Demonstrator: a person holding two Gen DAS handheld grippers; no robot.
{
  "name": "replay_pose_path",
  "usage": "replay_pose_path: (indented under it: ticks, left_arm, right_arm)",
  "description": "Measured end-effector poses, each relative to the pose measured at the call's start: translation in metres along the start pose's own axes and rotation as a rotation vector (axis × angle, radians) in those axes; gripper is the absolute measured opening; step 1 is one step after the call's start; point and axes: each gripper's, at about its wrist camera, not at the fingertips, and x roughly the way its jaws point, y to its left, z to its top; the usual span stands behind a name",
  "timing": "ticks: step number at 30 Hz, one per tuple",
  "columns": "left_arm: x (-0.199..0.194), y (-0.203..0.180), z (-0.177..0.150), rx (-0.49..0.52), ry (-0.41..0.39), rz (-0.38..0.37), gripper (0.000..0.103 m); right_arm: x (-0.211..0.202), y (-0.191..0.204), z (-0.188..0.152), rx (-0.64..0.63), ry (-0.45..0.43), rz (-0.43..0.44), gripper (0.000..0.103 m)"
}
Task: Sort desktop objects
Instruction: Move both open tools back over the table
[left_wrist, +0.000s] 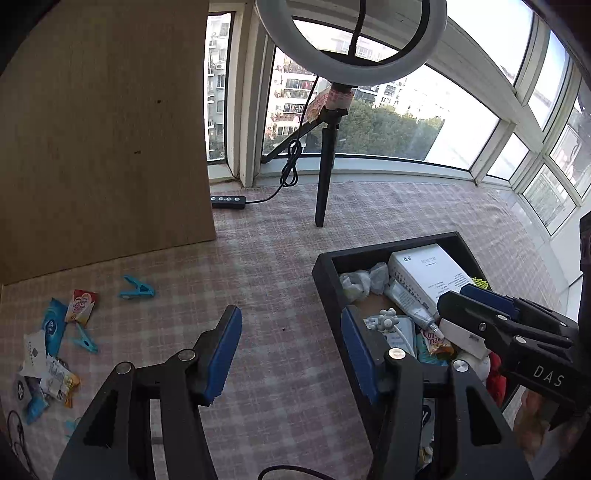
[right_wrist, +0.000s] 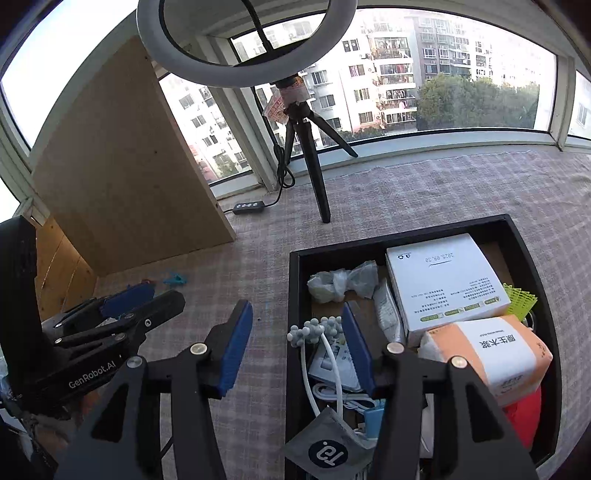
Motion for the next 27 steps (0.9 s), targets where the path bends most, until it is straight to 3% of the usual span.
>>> replay_pose_path:
  ticks: [8,16,27]
  left_arm:
    - [-0.026,0.090,-0.064,-0.159,0.022,0.147,0.054]
    - [-0.035,0.181,-0.134,-0.393,0.075,0.270,0.054]
    - [-0.020,0.220,-0.185,-0.507,0.136,0.324,0.054]
  right_arm:
    - [0.029,0.063,-0.028,-0.162,0.095,0.078,0.050]
    - [0.070,0.150,-0.062,-0.432,0.195,0.179,0.050]
    - [0.135,0.249,-0.110,-0.796,0.330,0.263,0.050]
